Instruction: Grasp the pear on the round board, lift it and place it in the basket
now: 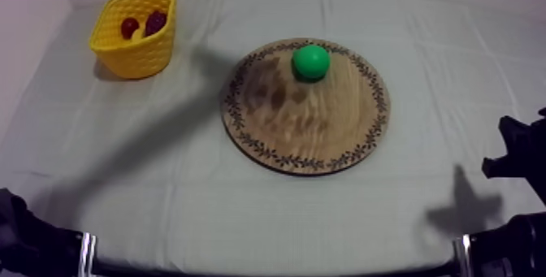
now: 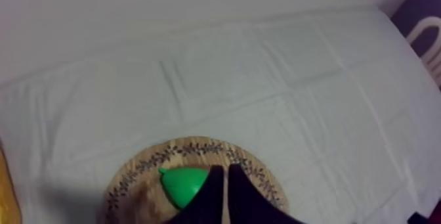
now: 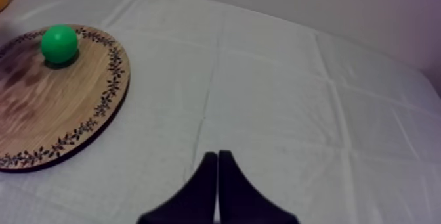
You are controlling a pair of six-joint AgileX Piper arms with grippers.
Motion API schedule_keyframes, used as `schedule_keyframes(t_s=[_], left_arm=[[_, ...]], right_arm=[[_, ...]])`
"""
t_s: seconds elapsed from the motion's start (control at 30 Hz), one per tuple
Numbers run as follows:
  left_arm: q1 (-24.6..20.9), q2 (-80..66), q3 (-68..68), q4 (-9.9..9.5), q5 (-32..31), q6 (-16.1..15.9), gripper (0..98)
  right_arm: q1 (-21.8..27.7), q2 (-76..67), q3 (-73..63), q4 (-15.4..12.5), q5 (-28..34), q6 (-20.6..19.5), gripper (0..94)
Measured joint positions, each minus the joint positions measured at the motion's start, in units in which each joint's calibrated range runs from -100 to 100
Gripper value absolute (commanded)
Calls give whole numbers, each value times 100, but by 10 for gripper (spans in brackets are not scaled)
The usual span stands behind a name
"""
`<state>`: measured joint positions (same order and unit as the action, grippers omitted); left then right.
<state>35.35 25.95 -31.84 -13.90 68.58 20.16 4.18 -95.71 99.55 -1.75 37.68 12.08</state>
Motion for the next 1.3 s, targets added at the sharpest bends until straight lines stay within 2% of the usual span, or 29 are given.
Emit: schedule_keyframes(t_s=[0.17, 0.33, 0.43, 0.53, 0.6, 0.73, 0.9, 1.3], left_arm=[[-45, 304, 30, -31, 7, 403, 11], [-94, 509, 56, -36, 89, 679, 93], [-102, 586, 33, -21, 246, 803, 242], [-102, 615, 27, -13, 389, 874, 500], [-102, 637, 11, 6, 480, 849, 634], [-124, 652, -18, 58, 716, 859, 785], [-166, 673, 75, 194, 1016, 864, 846], [-270, 1016, 257, 551, 1407, 901, 853]], right_arm=[[0, 0, 0, 0, 0, 0, 3], [0, 0, 0, 0, 0, 0, 3], [0, 0, 0, 0, 0, 0, 3], [0, 0, 0, 0, 0, 0, 3], [0, 0, 0, 0, 0, 0, 3], [0, 0, 0, 0, 0, 0, 3], [0, 0, 0, 0, 0, 0, 3], [0, 0, 0, 0, 0, 0, 3]])
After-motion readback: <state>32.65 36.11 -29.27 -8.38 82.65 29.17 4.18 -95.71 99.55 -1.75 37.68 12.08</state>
